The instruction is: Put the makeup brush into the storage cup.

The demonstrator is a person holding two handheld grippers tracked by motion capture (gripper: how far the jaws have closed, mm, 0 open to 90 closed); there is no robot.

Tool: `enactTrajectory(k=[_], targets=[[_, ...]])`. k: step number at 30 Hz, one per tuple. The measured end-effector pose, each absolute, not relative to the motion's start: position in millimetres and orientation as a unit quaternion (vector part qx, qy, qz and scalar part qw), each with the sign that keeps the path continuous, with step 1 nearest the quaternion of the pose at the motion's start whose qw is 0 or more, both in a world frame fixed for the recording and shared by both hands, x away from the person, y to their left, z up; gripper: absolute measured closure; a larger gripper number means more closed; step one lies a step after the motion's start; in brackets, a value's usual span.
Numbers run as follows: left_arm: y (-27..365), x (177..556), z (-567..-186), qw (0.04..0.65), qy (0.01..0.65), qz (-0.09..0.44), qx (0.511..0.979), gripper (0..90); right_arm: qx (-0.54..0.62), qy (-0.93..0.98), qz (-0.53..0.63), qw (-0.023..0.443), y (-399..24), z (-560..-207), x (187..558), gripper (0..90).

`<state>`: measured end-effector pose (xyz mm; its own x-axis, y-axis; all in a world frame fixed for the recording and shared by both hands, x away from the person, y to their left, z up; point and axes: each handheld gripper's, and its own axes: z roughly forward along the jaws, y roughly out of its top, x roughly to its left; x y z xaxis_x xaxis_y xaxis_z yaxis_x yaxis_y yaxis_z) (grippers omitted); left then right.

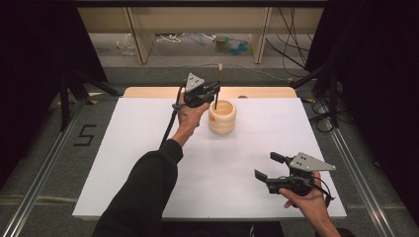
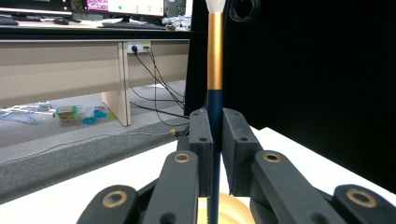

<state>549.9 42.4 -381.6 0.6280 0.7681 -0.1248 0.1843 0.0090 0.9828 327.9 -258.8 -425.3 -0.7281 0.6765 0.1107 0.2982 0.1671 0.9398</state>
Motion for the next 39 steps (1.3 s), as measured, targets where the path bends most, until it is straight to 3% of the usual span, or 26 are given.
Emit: enactTrajectory(k=[39], targets=[[23.0,562.4,-406.0,0.608,0.364,0.234,0.665,82.9,0.323,0.751,0.549,0.173,-259.0,-424.8,327.6,15.8]])
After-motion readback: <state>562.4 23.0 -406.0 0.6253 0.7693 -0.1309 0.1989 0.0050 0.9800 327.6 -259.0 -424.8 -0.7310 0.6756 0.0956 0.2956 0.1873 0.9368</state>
